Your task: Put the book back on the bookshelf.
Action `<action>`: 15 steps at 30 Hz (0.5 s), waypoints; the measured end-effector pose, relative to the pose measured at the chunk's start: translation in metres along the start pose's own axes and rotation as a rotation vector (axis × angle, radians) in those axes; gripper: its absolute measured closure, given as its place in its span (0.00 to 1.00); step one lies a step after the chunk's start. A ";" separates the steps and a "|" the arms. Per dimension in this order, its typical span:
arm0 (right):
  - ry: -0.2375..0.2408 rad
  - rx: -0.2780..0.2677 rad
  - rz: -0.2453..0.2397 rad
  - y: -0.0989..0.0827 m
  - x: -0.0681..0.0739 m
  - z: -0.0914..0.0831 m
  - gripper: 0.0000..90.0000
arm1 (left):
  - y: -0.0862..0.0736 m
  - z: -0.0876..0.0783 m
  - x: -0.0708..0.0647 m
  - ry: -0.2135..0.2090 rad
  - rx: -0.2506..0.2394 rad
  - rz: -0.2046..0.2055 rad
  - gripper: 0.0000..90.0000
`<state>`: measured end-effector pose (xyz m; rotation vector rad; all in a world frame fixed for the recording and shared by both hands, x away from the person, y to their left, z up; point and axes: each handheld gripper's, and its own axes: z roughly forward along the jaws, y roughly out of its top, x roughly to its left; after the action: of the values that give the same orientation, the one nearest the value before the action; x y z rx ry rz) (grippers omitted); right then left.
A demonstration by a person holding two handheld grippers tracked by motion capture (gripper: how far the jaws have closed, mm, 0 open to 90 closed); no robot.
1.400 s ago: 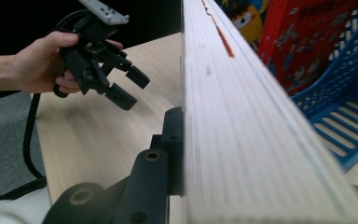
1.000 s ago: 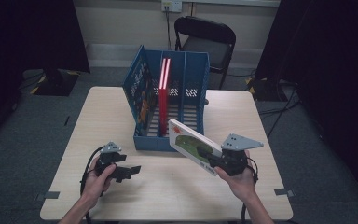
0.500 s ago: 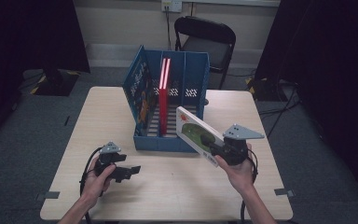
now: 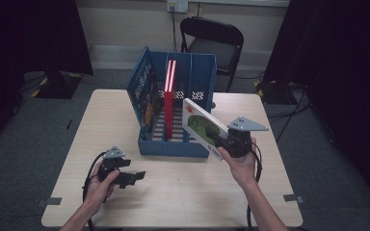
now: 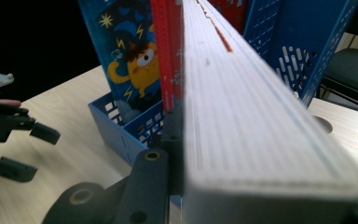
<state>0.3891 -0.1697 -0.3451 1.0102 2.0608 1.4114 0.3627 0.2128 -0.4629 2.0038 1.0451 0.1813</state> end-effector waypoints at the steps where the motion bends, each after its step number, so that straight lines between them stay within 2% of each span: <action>1: -0.009 0.001 -0.002 0.001 0.000 0.001 0.85 | 0.000 0.000 0.000 0.001 -0.001 -0.003 0.17; 7: -0.061 -0.003 0.014 0.011 -0.008 0.010 0.85 | 0.000 0.001 0.000 0.003 0.006 -0.005 0.17; 10: -0.093 0.008 0.040 0.016 -0.010 0.014 0.85 | 0.000 0.001 0.000 0.004 0.003 -0.004 0.17; 15: -0.130 0.009 0.053 0.021 -0.011 0.022 0.85 | 0.000 0.002 -0.001 0.000 0.008 -0.001 0.17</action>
<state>0.4186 -0.1608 -0.3343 1.1378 1.9614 1.3265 0.3630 0.2113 -0.4638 2.0103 1.0479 0.1772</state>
